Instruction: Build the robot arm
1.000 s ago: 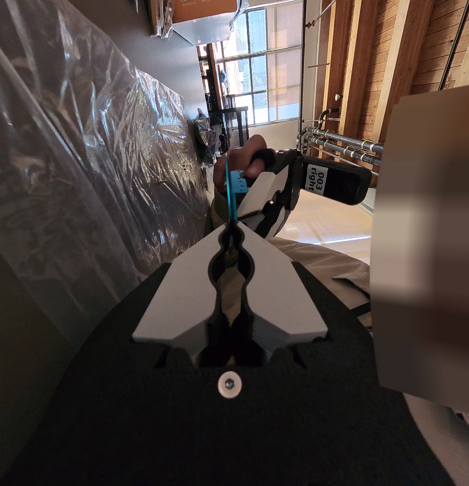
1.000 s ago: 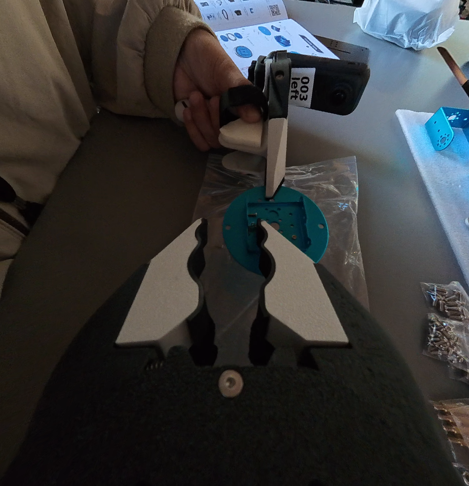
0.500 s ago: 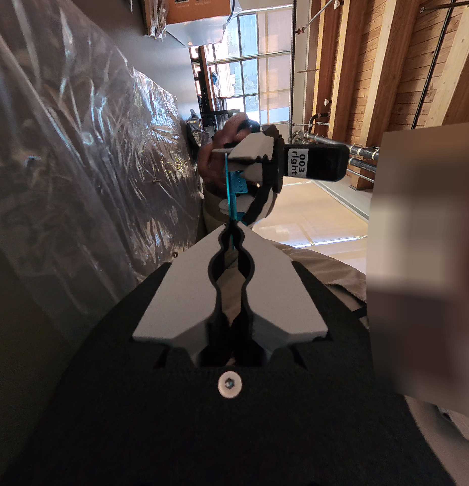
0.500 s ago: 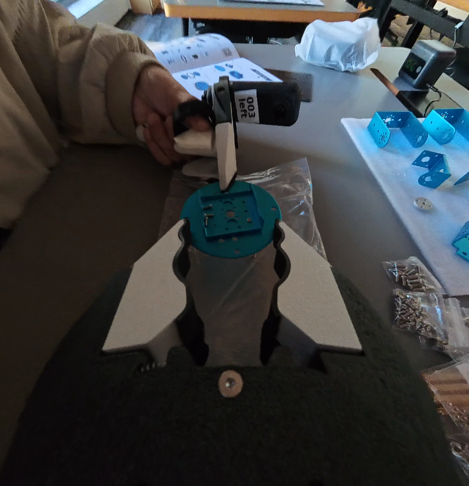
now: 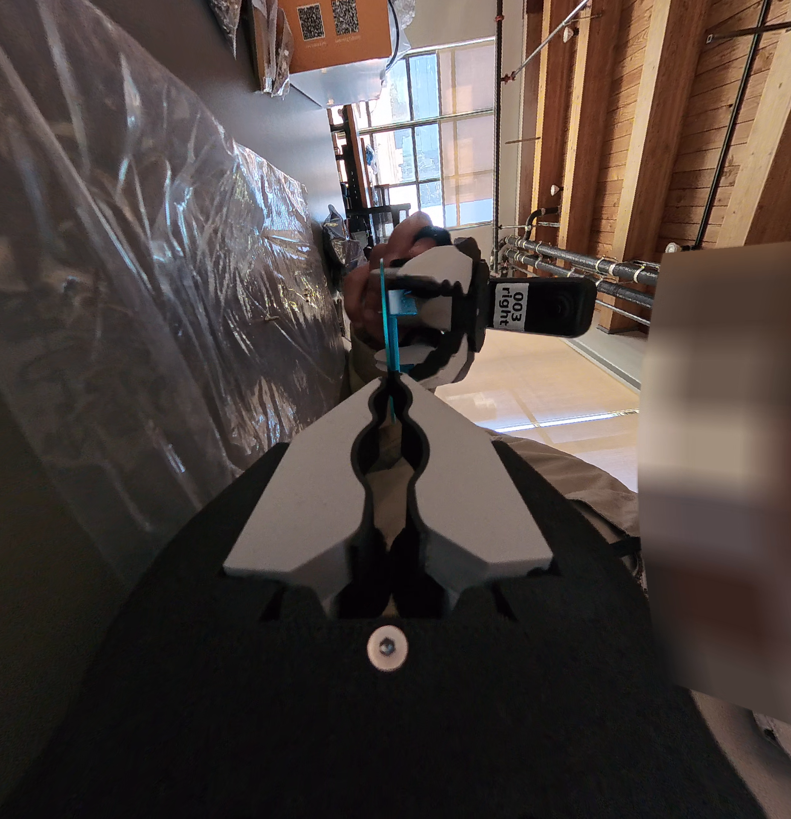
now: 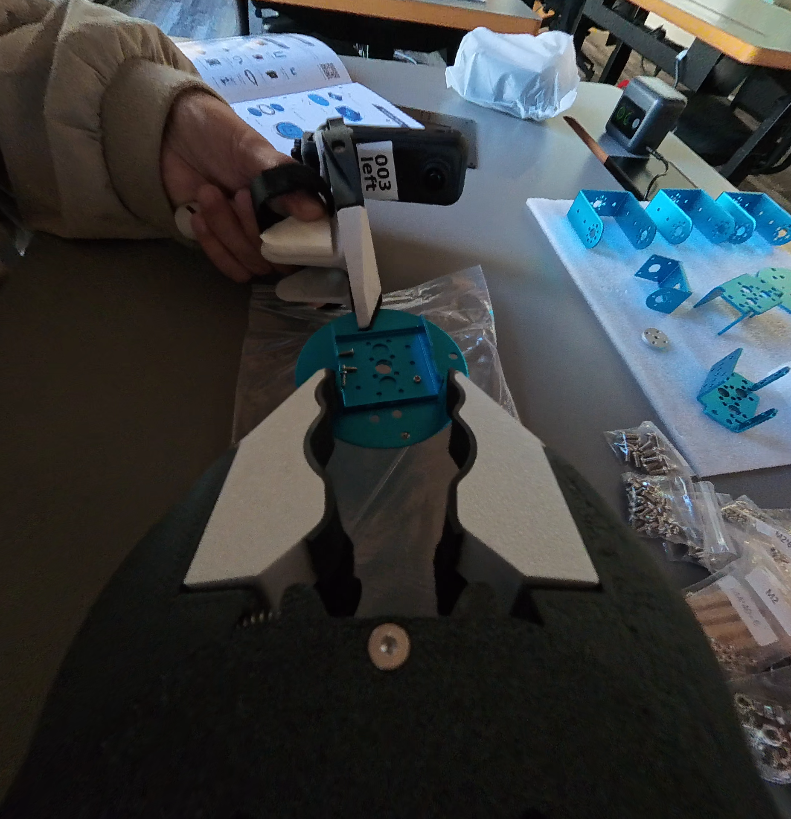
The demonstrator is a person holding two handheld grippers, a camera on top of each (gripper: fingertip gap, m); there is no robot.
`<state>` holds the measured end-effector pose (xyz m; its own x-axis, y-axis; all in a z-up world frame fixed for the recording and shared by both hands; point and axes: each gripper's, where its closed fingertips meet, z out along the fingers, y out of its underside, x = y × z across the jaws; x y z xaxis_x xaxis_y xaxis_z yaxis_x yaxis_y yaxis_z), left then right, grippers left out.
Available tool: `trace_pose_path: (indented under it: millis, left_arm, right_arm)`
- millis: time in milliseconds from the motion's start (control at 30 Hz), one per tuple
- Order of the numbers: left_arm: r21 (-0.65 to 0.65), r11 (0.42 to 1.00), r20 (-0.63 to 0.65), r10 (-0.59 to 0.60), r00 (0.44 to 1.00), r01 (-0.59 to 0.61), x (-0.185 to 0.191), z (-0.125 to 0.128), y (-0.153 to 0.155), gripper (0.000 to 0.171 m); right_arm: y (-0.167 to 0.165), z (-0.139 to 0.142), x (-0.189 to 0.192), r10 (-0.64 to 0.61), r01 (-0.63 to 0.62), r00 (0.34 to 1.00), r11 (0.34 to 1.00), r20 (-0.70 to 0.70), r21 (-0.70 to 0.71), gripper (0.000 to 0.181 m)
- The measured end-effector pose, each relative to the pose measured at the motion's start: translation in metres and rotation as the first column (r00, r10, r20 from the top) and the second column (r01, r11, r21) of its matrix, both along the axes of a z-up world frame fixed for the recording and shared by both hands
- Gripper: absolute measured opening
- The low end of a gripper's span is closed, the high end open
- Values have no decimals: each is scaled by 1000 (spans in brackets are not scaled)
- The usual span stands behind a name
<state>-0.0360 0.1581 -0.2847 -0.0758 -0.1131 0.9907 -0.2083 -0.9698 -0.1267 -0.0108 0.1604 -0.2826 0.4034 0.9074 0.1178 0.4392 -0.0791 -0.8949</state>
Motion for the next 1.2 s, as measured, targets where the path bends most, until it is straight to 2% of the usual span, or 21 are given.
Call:
trace_pose_path:
  millis: [133,167,233,267,300,367,433,467,567,667,800,867,967,1033,1133,1200]
  left_arm:
    - [-4,1000,6,14,1000,-14,-1,1,2,0]
    - [0,1000,9,18,1000,-17,-1,1,3,0]
    - [19,999,14,28,1000,-28,-2,3,4,0]
    - [31,999,14,30,999,-30,-2,4,5,0]
    - [40,999,14,32,999,-32,-2,4,5,0]
    - [50,998,15,31,999,-32,-1,6,4,0]
    - [51,998,17,26,1000,-27,0,6,2,0]
    - [50,998,18,23,1000,-24,0,6,1,0]
    - [54,998,19,17,1000,-18,1,6,0,0]
    - [55,998,20,18,1000,-19,2,7,0,0]
    - [62,998,-1,10,1000,-10,4,3,0,0]
    - [54,998,-1,20,1000,-20,5,2,3,1]
    - [63,997,-5,39,999,-39,6,2,7,21]
    - [96,994,-20,55,998,-53,4,0,11,22]
    - [155,985,-67,81,994,-70,3,-5,15,24]
    - [176,982,-80,82,993,-67,3,-7,14,24]
  right_arm:
    - [4,19,10,-35,27,993,997,-117,-66,62]
    - [11,20,17,-88,70,984,990,-154,-122,61]
    - [19,8,25,-171,93,965,932,-198,-351,60]
    - [18,2,25,-192,61,957,867,-218,-495,57]
    - [12,1,20,-178,-29,947,784,-268,-621,61]
    - [0,6,10,-167,-201,915,600,-366,-775,65]
    - [-3,2,8,-225,-253,893,465,-390,-848,48]
    - [-6,0,7,-234,-282,886,415,-401,-865,45]
    - [-12,7,2,-247,-378,852,319,-461,-869,21]
    - [-15,2,-2,-257,-375,856,289,-449,-881,5]
    - [-9,-3,0,-325,-386,835,229,-444,-894,3]
    - [-7,-4,2,-344,-383,830,220,-438,-897,3]
    - [0,-5,9,-380,-361,822,230,-425,-904,3]
    - [6,-9,15,-393,-302,831,277,-394,-912,3]
    - [15,-9,24,-384,-204,849,393,-362,-896,3]
    - [22,-16,32,-375,-92,877,483,-300,-871,3]
